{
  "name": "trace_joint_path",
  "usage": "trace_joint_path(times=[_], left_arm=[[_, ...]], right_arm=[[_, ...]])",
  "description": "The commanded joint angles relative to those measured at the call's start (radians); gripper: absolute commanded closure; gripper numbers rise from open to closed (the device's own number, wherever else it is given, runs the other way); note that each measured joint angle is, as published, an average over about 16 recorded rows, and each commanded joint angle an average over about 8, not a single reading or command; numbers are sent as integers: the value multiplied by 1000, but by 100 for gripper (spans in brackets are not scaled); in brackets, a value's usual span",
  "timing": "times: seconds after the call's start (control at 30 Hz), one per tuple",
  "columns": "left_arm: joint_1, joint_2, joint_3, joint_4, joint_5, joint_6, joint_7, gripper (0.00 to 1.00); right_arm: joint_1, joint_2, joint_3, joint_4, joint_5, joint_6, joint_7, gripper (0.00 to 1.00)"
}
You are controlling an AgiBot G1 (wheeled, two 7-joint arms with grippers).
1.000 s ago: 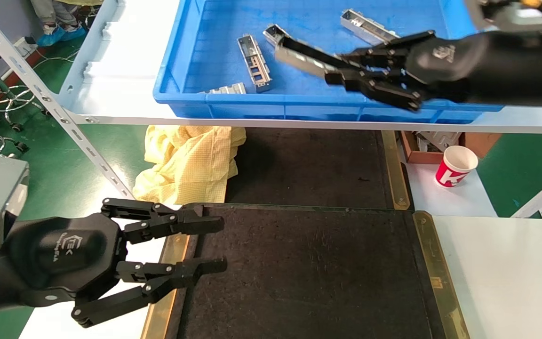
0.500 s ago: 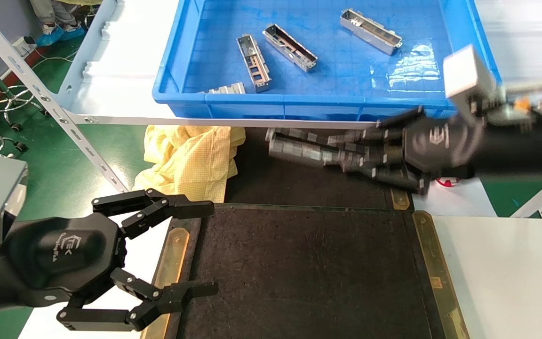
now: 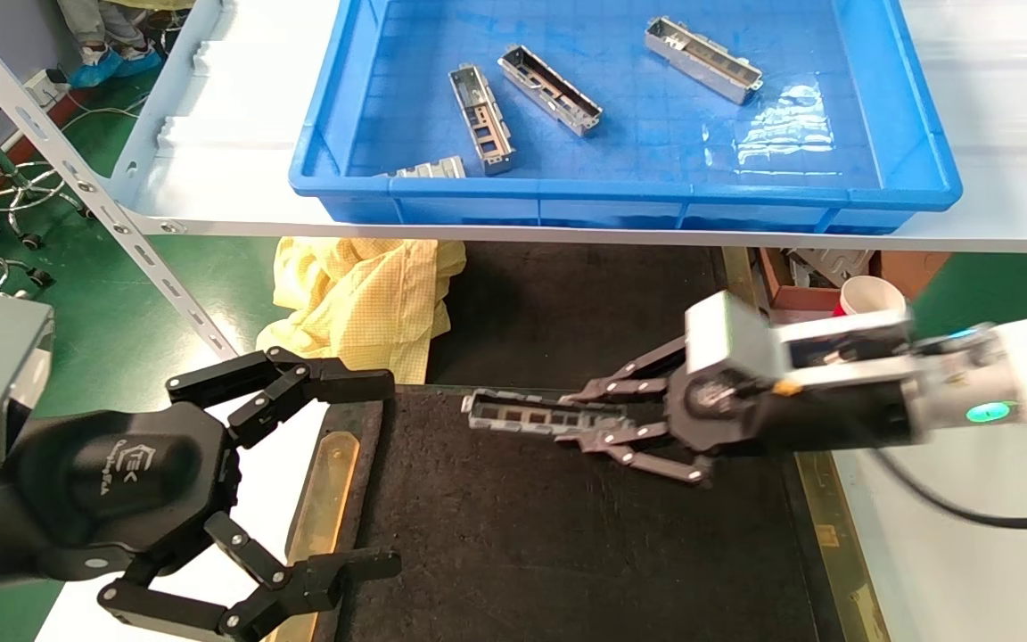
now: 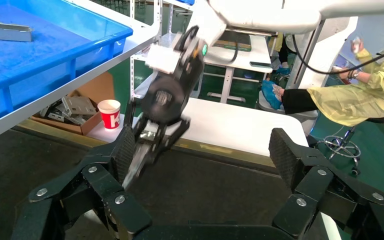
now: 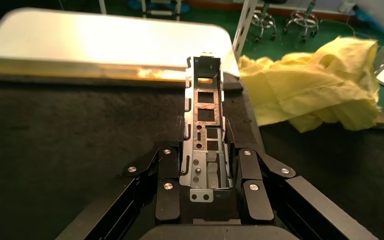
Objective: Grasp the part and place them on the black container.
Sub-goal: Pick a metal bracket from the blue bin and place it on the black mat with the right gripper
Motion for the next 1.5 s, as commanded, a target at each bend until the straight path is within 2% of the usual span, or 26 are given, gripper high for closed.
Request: trace_joint_path(times=[0.03, 0.2, 0.37, 0.5, 0.63, 1.03, 1.5], left_arm=[[0, 0, 0, 0, 0, 0, 0, 0], [0, 0, 0, 0, 0, 0, 0, 0], [0, 0, 0, 0, 0, 0, 0, 0], [0, 0, 0, 0, 0, 0, 0, 0], [0, 0, 0, 0, 0, 0, 0, 0], [0, 0, 0, 0, 0, 0, 0, 0], [0, 0, 0, 0, 0, 0, 0, 0]], right_arm=[[-12, -39, -7, -49, -11, 16, -53, 100], [-33, -125, -14, -167, -27, 73, -155, 100], [-60, -207, -17, -266, -39, 181, -223, 100], [-84, -264, -17, -315, -42, 260, -262, 100], [-107, -302, -9, -339, -31, 293, -289, 100], [-168, -330, 3, -311, 6, 328, -325, 100], [-219, -339, -34, -191, 46, 388, -287, 100]])
